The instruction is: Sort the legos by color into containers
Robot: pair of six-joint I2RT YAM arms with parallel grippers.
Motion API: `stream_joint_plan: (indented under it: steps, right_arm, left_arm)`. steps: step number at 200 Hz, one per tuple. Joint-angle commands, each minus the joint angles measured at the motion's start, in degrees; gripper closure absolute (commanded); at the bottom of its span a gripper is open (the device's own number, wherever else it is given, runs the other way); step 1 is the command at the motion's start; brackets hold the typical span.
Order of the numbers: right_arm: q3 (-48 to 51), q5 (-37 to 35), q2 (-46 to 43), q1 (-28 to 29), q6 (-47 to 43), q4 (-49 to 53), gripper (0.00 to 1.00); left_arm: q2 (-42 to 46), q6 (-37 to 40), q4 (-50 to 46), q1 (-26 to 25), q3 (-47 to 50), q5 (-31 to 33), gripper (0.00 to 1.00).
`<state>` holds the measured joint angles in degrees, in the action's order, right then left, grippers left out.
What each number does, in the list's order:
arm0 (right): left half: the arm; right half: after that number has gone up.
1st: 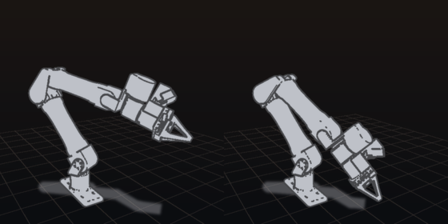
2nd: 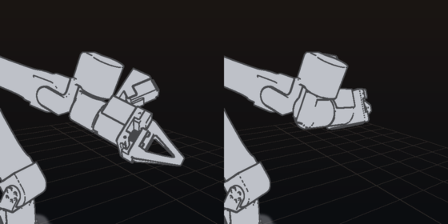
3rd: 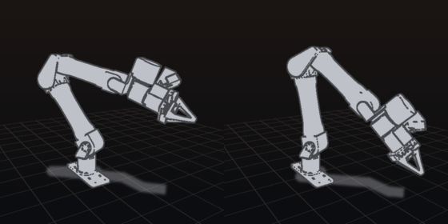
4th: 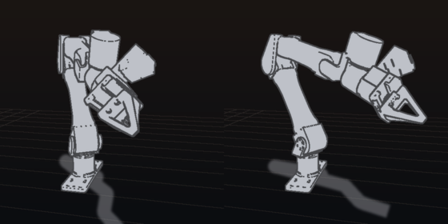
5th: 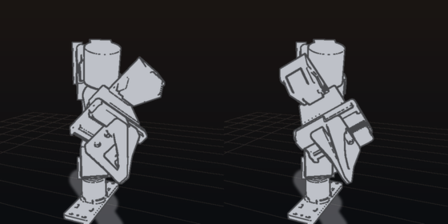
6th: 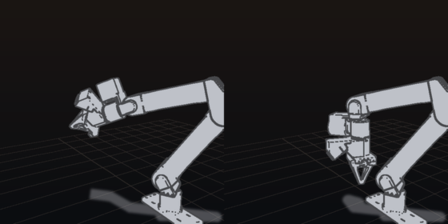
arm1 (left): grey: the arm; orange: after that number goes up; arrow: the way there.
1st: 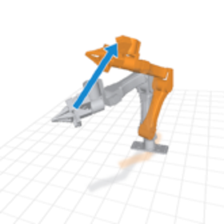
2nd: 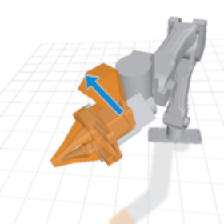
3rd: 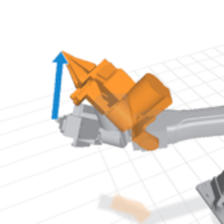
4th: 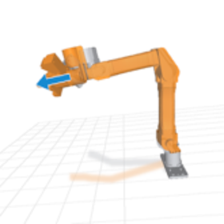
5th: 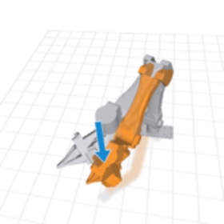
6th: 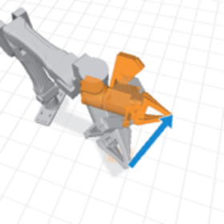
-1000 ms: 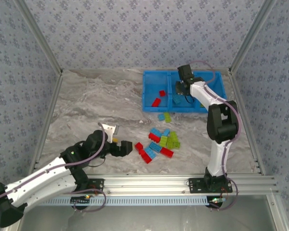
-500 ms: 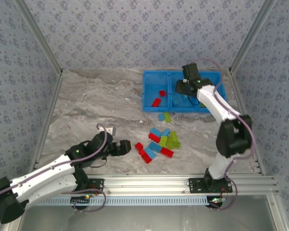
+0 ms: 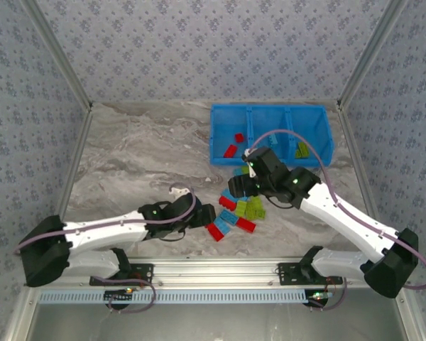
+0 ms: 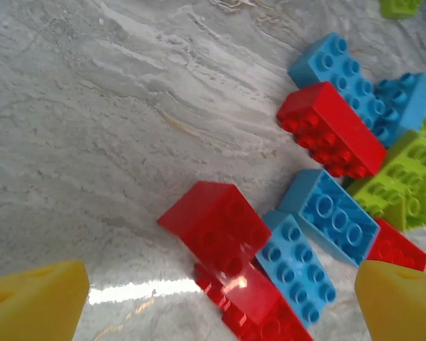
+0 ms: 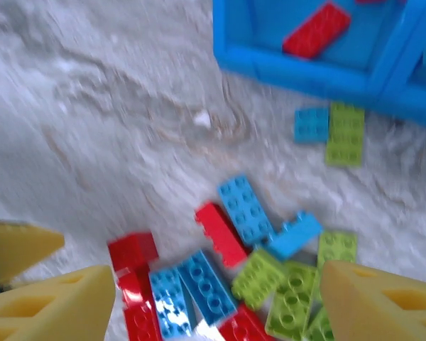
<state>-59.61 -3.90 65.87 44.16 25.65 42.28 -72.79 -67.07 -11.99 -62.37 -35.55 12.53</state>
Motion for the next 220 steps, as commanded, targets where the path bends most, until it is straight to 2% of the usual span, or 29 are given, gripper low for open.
stream_joint_plan:
  steps: [1,20,37,77,129,147,167,191,220]
  right_arm:
    - [1.0,-3.9,-1.7,0.1,2.4,4.1,0.18]
    - [0.9,-4.3,-1.5,-0.1,2.2,4.0,0.18]
    - [0.4,-4.5,-1.0,-0.4,1.9,3.5,0.18]
    - [-0.7,-3.3,0.3,-0.5,1.2,3.7,0.18]
    - [0.2,0.3,-1.5,-0.2,1.1,5.8,0.18]
    - [0.5,1.2,-3.4,-0.2,1.2,5.9,0.18]
    - [1.0,3.6,-5.4,-0.2,0.8,4.5,0.18]
    - [1.4,6.3,-7.9,-0.2,1.0,1.4,0.18]
    - [2.0,2.3,-12.3,-0.1,1.8,-1.8,0.18]
  left_arm:
    - [-4.1,-2.7,3.5,-0.2,-2.9,3.2,0.02]
    - [-8.1,-0.3,2.0,-0.2,-5.7,3.4,0.02]
    - [-11.2,-0.1,0.6,-0.2,-7.1,3.5,0.06]
    - [-14.5,-1.9,-0.9,-0.2,-6.5,5.3,0.38]
    - [-14.6,-2.1,-1.8,-0.2,-5.2,6.4,0.59]
    - [-13.6,-3.1,-3.3,-0.2,-5.0,7.9,0.69]
    - [-10.5,-1.1,-5.6,-0.2,-6.7,10.4,0.74]
    - [-6.8,5.0,-7.5,0.4,-11.8,15.3,0.75]
    - [-9.1,15.9,-0.7,6.9,-20.1,13.8,0.76]
